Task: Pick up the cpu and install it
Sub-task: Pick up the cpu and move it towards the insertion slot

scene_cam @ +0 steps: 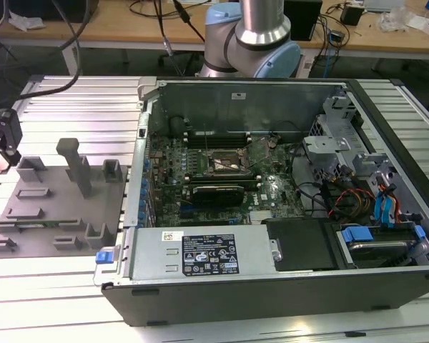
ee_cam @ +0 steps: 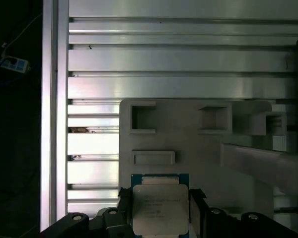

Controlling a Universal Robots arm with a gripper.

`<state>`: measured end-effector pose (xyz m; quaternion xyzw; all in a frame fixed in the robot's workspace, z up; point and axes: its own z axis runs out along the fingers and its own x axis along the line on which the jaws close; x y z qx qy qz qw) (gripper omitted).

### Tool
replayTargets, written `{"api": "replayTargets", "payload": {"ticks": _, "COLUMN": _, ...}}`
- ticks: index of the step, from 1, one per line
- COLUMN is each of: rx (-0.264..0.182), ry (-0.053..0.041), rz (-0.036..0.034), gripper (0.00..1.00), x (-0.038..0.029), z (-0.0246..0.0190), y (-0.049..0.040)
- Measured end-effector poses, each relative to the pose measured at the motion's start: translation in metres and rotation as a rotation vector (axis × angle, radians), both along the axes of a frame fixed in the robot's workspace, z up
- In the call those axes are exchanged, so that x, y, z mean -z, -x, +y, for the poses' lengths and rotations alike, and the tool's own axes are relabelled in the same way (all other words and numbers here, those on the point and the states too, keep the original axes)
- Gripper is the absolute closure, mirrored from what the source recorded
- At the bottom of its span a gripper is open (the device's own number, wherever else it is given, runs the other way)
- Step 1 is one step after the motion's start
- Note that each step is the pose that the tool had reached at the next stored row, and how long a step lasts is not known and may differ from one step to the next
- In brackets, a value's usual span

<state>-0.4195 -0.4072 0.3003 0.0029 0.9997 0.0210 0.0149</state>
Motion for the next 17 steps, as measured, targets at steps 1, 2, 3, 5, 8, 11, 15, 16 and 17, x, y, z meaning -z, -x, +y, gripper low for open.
{"api": "replayTargets", "payload": {"ticks": 1, "rx": 0.0, "ry": 0.0, "rz": -0.0001, "gripper": 0.45, "x": -0.003, "z": 0.0001, "y": 0.0}}
{"api": "replayTargets", "payload": {"ticks": 2, "rx": 0.0, "ry": 0.0, "rz": -0.0002, "gripper": 0.45, "x": -0.0055, "z": 0.0002, "y": 0.0}}
{"api": "replayTargets", "payload": {"ticks": 3, "rx": 0.0, "ry": 0.0, "rz": -0.0004, "gripper": 0.45, "x": -0.0101, "z": 0.0003, "y": 0.0}}
{"api": "replayTargets", "payload": {"ticks": 5, "rx": 0.0, "ry": 0.0, "rz": -0.0005, "gripper": 0.45, "x": -0.0168, "z": 0.0006, "y": 0.0}}
{"api": "replayTargets", "payload": {"ticks": 8, "rx": 0.0, "ry": 0.0, "rz": -0.0008, "gripper": 0.45, "x": -0.0251, "z": 0.0009, "y": 0.0}}
{"api": "replayTargets", "payload": {"ticks": 11, "rx": 0.0, "ry": 0.0, "rz": -0.0011, "gripper": 0.45, "x": -0.0345, "z": 0.0015, "y": 0.0001}}
{"api": "replayTargets", "payload": {"ticks": 15, "rx": 0.0, "ry": -0.0001, "rz": -0.0015, "gripper": 0.45, "x": -0.0499, "z": 0.0019, "y": 0.0002}}
{"api": "replayTargets", "payload": {"ticks": 16, "rx": 0.0, "ry": 0.0001, "rz": -0.0016, "gripper": 0.45, "x": -0.0548, "z": 0.0021, "y": 0.0002}}
{"api": "replayTargets", "payload": {"ticks": 17, "rx": 0.0, "ry": 0.0, "rz": -0.0018, "gripper": 0.45, "x": -0.0596, "z": 0.0022, "y": 0.0002}}
